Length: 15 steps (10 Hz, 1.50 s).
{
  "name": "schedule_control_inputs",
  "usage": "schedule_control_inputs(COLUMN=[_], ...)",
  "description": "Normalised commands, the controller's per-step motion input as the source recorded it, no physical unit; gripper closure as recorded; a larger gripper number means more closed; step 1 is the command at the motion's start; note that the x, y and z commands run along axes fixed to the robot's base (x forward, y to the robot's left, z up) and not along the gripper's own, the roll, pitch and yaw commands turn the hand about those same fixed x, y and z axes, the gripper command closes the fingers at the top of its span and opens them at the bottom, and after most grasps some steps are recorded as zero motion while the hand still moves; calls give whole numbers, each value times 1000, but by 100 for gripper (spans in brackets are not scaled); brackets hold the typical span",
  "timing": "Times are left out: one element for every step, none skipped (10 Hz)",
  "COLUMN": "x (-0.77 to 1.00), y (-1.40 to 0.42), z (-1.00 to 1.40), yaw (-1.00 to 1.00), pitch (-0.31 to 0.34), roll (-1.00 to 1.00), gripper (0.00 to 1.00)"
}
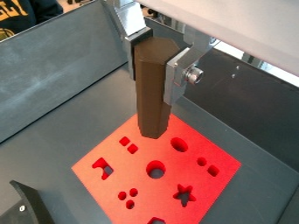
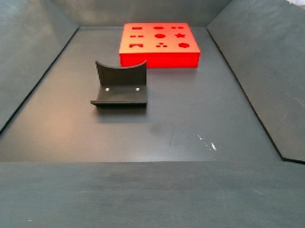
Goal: Insert the hexagon object.
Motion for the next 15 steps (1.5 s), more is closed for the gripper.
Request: schedule_control_inputs(x=[0,0,0,0,0,-49,-274,-369,-420,-306,-120,0,0,0,-20], y=[9,380,629,643,657,660,49,-100,-49,0,163,229,260,294,229], z=[-6,-286,-349,-371,-420,-511,-603,-666,-580,-431,-263,-257,-220,-329,-380], yaw=[0,0,-117,-111,-109,-129,-66,-3,0,0,0,0,0,0,-11], pitch=[0,-49,-49,-40,-43,-71,-154,-261,-296,-277,-160,-100,-4,30,77], roll=[-13,-143,-406,-401,-376,-323,0,147,200,194,86,50,0,0,0], gripper=[100,100,100,100,100,100,100,100,100,100,100,100,100,100,100])
